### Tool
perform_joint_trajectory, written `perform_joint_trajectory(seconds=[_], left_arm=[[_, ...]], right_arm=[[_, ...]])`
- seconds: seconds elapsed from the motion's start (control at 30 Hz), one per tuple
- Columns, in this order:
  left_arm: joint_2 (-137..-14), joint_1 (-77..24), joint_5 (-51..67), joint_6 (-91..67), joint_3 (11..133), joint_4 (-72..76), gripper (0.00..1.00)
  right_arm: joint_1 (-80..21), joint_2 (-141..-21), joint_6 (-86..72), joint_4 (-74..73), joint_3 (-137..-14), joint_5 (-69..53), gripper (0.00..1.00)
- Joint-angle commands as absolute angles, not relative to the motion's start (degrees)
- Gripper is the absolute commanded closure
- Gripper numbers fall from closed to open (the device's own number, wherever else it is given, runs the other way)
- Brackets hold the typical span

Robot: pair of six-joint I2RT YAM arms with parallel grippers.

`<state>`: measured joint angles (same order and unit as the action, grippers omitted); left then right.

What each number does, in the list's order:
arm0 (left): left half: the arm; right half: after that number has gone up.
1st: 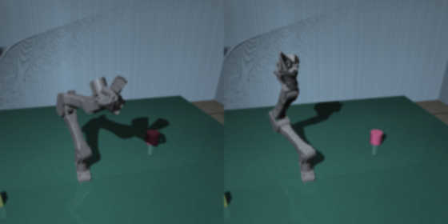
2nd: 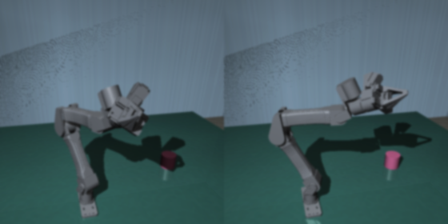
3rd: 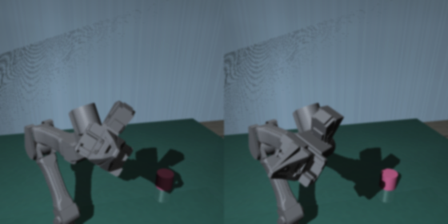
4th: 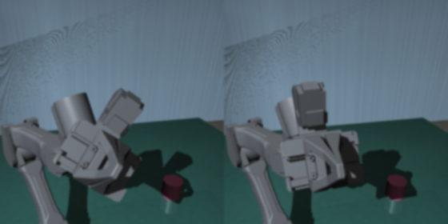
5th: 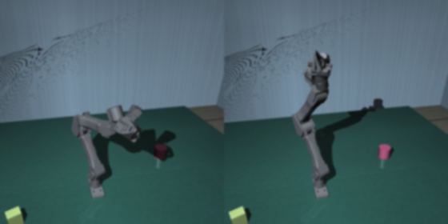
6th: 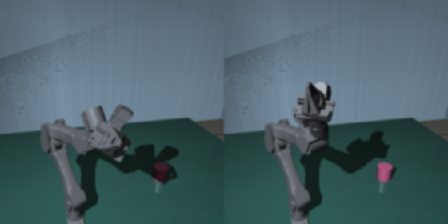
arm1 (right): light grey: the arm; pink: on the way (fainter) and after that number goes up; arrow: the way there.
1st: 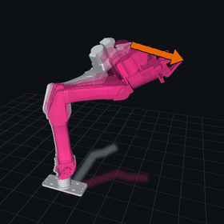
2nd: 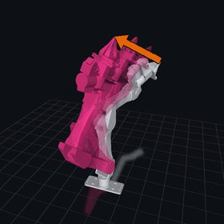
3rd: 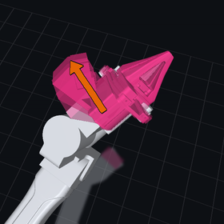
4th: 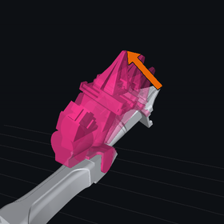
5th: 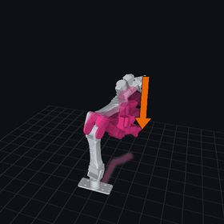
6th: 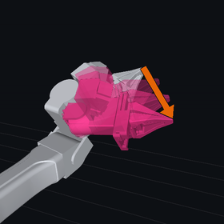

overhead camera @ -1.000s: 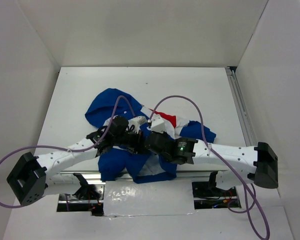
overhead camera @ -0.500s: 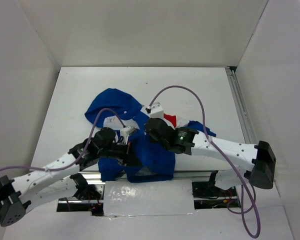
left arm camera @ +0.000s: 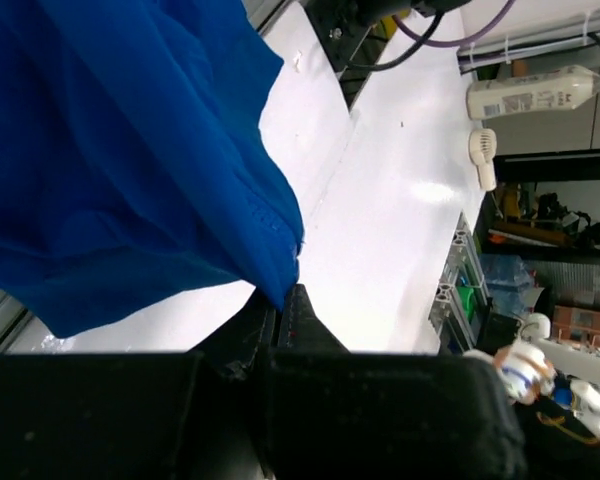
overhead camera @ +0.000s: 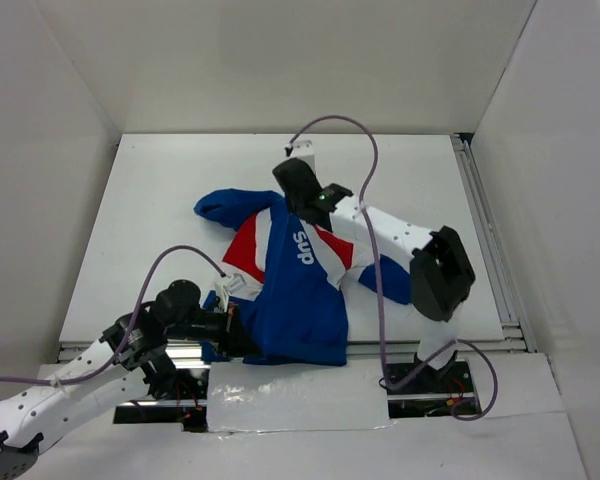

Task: Zip up the jacket

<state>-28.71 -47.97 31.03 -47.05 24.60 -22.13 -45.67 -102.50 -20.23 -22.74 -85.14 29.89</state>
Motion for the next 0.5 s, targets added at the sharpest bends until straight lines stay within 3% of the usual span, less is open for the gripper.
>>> perform_joint_trajectory(seconds=[0.0, 0.3, 0.37, 0.47], left_arm=[[-26.63, -49.83, 42.01, -49.31, 24.7, -28.65, 1.0], [-26.19, -49.92, 39.99, -50.88, 25.75, -31.55, 1.0], [-25.67, -49.92, 38.42, -51.33, 25.66, -31.73, 1.0], [-25.84, -49.92, 35.17, -51.59, 26.71, -31.73, 1.0]], right_arm=[[-37.19, -109.67, -15.74, -15.38, -94.82, 38.5, 1.0], [-23.12, -127.78, -18.71, -24.58, -126.95, 33.94, 1.0], [-21.28, -126.67, -18.9, -24.53, -126.4, 30.78, 1.0], [-21.97, -118.78, -16.08, -17.85, -114.28, 27.87, 1.0]])
